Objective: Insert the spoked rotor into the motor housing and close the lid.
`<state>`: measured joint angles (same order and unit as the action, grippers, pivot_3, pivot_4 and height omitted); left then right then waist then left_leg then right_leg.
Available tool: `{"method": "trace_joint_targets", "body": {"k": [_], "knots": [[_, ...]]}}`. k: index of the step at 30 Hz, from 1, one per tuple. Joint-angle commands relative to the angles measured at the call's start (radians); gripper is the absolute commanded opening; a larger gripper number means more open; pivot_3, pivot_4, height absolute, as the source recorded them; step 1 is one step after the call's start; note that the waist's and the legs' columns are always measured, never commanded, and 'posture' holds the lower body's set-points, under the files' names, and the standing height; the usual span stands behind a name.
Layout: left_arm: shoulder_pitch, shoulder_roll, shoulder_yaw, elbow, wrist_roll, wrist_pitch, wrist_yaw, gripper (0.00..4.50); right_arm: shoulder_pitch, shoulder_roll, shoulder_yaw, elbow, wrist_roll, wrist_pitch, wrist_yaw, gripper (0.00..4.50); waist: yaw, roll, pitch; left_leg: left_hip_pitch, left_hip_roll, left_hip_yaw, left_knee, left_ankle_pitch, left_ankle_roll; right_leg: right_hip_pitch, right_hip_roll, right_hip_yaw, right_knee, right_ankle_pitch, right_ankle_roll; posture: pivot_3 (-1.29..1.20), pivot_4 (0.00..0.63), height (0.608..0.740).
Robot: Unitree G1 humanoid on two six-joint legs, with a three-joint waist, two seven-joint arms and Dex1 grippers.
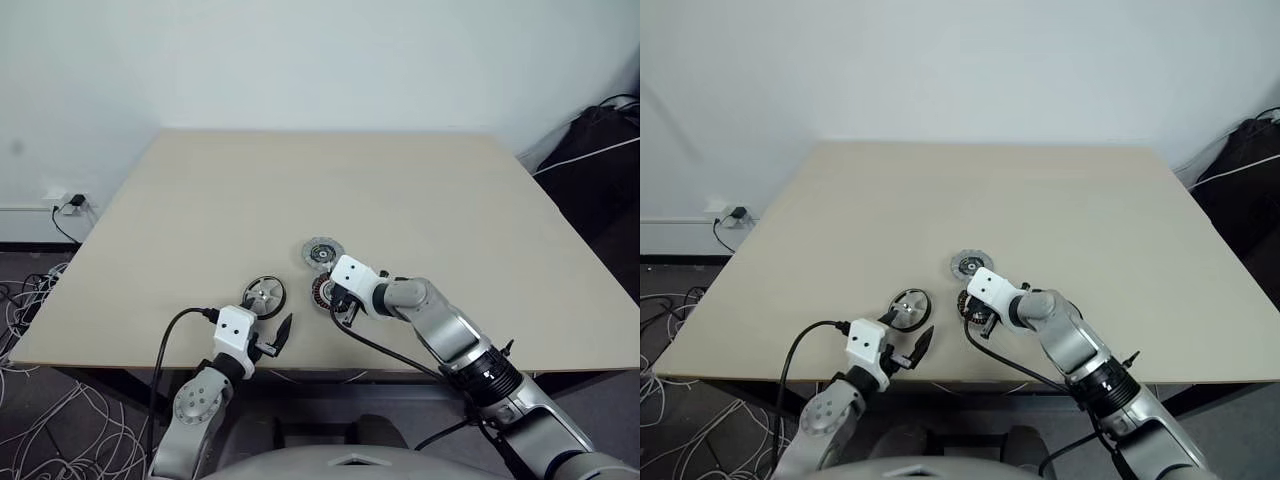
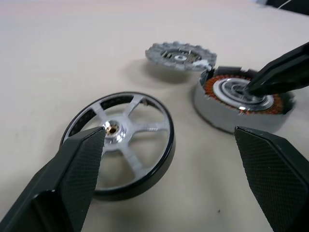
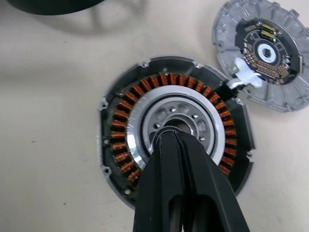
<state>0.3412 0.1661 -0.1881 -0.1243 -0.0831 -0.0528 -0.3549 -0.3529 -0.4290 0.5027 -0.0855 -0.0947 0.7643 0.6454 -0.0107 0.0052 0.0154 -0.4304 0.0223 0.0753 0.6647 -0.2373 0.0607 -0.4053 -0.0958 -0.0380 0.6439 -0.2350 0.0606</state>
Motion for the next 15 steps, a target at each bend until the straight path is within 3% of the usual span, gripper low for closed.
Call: {"method": "trace_joint_targets", "body": {"k": [1,15], "knots": [[0.004,0.013,-0.017,-0.051,-0.016,-0.06,-0.042,4.5,-0.021,0.005,-0.021,0.015,-0.009,-0.008,-0.011,0.04,0.0,0.0,0.0,0.0,0.0,0.0,0.0,0.0,0.0,0.0,0.0,0.0,0.0,0.0,0.0,0.0,0.0,0.74],[0.002,0.017,-0.001,0.082,-0.016,-0.169,-0.069,4.5,-0.046,0.055,0.0,0.042,-0.008,-0.014,-0.005,0.04,0.0,0.0,0.0,0.0,0.001,0.001,0.0,0.0,0.0,-0.001,0.0,0.0,0.0,0.0,-0.001,0.0,0.0,0.74]]}}
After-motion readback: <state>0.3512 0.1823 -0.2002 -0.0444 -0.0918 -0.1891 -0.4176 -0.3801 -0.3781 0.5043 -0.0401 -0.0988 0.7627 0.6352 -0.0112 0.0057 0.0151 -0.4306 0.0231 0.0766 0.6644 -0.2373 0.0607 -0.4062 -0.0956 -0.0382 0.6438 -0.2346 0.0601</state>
